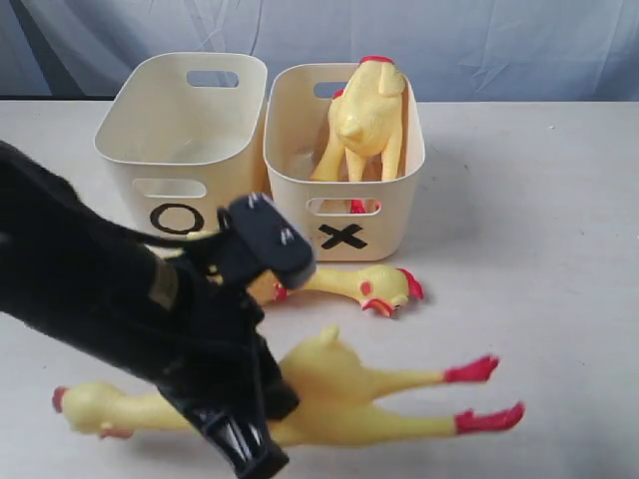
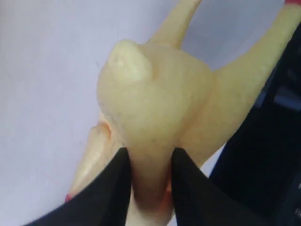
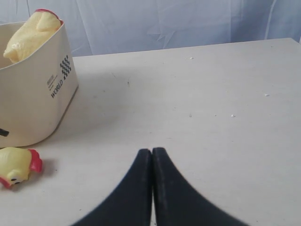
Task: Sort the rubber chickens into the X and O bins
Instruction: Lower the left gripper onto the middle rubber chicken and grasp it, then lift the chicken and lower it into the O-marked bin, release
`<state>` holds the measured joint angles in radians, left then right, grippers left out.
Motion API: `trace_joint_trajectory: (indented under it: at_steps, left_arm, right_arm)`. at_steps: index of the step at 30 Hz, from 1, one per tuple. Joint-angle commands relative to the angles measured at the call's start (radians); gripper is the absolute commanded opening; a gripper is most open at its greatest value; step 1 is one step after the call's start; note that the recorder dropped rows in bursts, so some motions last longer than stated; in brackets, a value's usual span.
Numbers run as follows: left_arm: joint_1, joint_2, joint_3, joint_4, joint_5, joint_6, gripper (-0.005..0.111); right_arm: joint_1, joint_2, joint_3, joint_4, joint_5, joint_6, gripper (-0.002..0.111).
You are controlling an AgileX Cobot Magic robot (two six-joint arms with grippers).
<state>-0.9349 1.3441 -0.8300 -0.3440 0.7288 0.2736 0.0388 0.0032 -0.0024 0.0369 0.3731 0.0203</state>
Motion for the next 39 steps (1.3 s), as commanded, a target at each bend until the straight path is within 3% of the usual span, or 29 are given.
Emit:
trace_joint_trajectory:
  at_steps: [1,8,12,16,21,24,28,31,35,37,39]
  left_arm:
    - [-0.005,-0.185,-0.046,0.019,-0.144,-0.006,0.000]
    - [0.003,-0.366,-0.056,0.337,-0.538,-0.098,0.000]
    - [0.090,-0.390,-0.056,0.487,-0.709,-0.132,0.000]
    - [0.286,-0.371,-0.056,0.414,-0.776,-0.224,0.000]
    - [0.498,-0.318,-0.056,0.124,-1.013,-0.306,0.000]
    - [0.542,-0.262,-0.056,0.067,-1.142,-0.350,0.000]
    - [0.559,-0.124,-0.056,-0.035,-1.205,-0.434,0.000]
    - [0.559,0.008,-0.056,-0.037,-1.353,-0.686,0.000]
    - [0.559,0.118,-0.056,-0.133,-1.458,-0.772,0.001]
    - [0.559,0.148,-0.056,-0.119,-1.440,-0.765,0.007]
    - [0.574,0.166,-0.056,-0.036,-1.450,-0.755,0.024]
  right_arm:
    - [0.003,-0.003,0.002,0.000,-0.007,0.000,0.000]
    - [0.003,-0.003,0.002,0.000,-0.007,0.000,0.000]
    - [0.003,-0.003,0.002,-0.002,-0.011,0.000,0.000]
    - [0.003,-0.003,0.002,-0.002,-0.011,0.000,0.000]
    - [0.003,-0.003,0.002,-0.002,-0.011,0.000,0.000]
    - [0.003,-0.003,0.002,-0.002,-0.011,0.000,0.000]
    - [0.003,-0.003,0.002,-0.002,-0.008,0.000,0.000]
    - [0.003,-0.003,0.002,-0.002,-0.008,0.000,0.000]
    - [0.003,-0.003,0.002,-0.002,-0.008,0.000,0.000]
    - [0.003,-0.003,0.002,-0.002,-0.008,0.000,0.000]
    - [0.003,-0.003,0.002,-0.002,-0.011,0.000,0.000]
